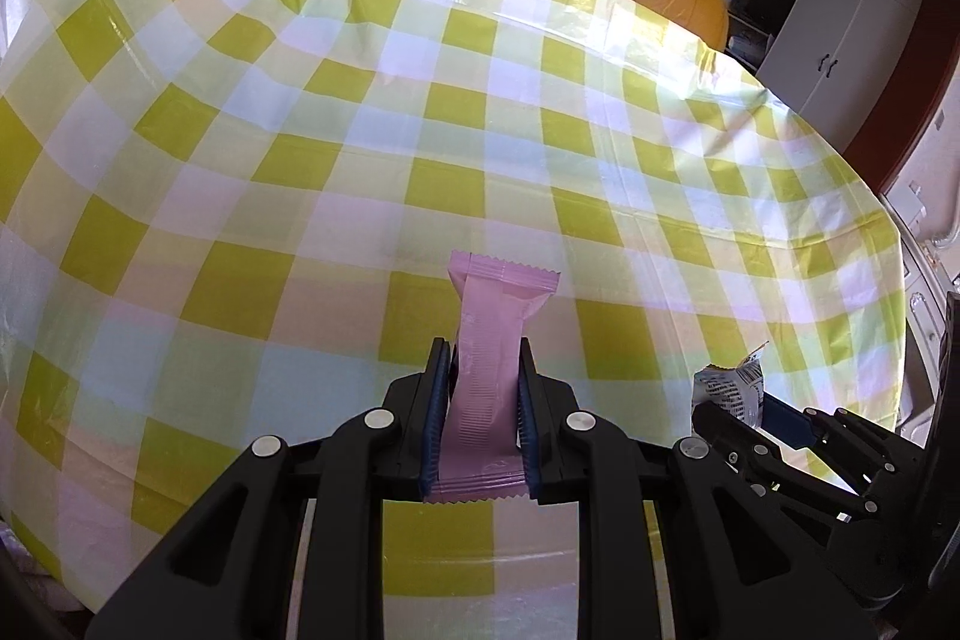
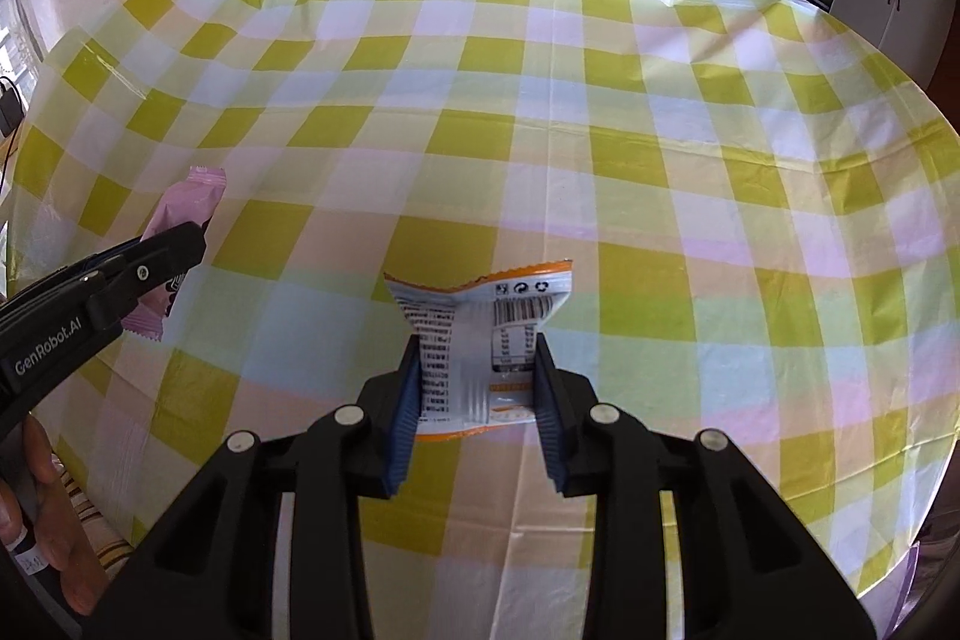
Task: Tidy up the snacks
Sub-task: 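Carry both held snacks over the white box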
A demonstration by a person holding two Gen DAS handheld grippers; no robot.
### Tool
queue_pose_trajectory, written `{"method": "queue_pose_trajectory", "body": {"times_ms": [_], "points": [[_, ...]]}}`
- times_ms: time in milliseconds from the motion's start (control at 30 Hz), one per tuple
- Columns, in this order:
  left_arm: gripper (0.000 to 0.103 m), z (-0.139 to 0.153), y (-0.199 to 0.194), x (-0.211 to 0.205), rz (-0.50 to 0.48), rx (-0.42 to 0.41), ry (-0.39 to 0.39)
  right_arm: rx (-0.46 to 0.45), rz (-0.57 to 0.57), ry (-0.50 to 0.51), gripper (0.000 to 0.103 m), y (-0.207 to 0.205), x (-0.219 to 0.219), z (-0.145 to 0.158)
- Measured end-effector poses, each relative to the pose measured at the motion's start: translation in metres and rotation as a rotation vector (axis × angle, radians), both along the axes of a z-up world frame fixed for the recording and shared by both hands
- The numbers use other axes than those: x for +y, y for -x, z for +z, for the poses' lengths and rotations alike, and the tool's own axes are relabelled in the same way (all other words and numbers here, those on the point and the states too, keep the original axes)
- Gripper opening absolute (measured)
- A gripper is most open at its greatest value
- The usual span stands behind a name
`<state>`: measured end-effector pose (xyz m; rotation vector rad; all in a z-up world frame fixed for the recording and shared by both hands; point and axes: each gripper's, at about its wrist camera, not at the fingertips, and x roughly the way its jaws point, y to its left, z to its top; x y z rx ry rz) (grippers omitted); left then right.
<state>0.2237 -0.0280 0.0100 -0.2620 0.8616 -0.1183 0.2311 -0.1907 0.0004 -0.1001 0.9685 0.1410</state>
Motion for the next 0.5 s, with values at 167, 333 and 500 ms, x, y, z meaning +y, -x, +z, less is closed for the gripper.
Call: {"method": "queue_pose_trajectory", "body": {"times_ms": [167, 333, 500], "points": [[0.020, 0.005, 0.019, -0.022, -0.068, -0.006, 0.006, 0.005, -0.039, 0.003, 0.034, 0.024, -0.021, 0.003], [0.020, 0.011, 0.035, -0.039, -0.123, -0.017, 0.016, 0.010, -0.068, 0.005, 0.034, 0.047, -0.039, 0.006], [0.020, 0.015, 0.049, -0.056, -0.179, -0.018, 0.031, 0.011, -0.106, 0.006, 0.034, 0.066, -0.059, 0.011]]}}
